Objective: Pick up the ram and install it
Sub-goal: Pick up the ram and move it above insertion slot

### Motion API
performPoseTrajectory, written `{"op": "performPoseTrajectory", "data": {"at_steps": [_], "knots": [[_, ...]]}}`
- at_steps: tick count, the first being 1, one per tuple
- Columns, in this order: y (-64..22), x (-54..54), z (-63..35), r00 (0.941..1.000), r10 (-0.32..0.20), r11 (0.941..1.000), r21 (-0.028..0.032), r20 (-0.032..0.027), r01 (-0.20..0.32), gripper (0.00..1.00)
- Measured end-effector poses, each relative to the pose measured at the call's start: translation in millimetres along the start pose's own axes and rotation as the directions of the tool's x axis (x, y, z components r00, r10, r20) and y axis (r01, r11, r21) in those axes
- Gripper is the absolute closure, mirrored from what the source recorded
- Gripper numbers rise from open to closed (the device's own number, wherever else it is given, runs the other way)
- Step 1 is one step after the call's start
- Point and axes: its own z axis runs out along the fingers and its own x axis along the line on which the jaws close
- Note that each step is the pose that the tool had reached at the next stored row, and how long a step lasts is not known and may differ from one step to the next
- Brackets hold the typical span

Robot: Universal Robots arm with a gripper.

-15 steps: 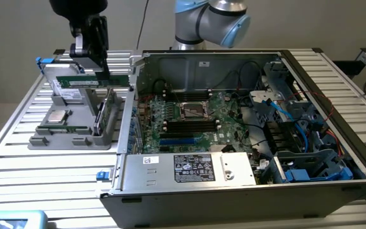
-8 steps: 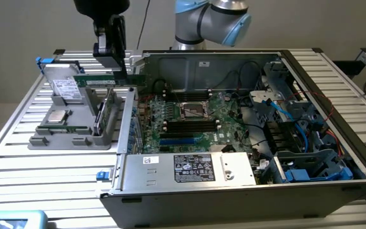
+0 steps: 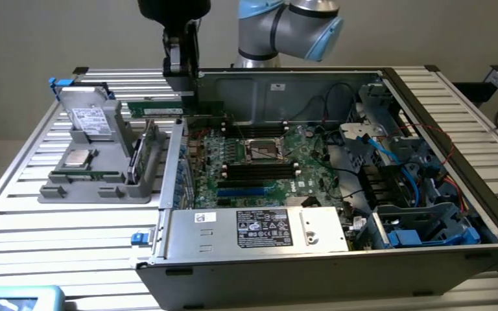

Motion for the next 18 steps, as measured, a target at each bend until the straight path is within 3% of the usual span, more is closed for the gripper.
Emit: {"op": "performPoseTrajectory", "data": {"at_steps": [11,18], "knots": [[-50.0,-1.1,2.6,1.0000,0.000,1.0000,0.0000,-0.0002,0.000,0.88],[-81.3,-9.8,9.4,1.0000,0.000,1.0000,0.0020,-0.0054,0.000,0.88]]}}
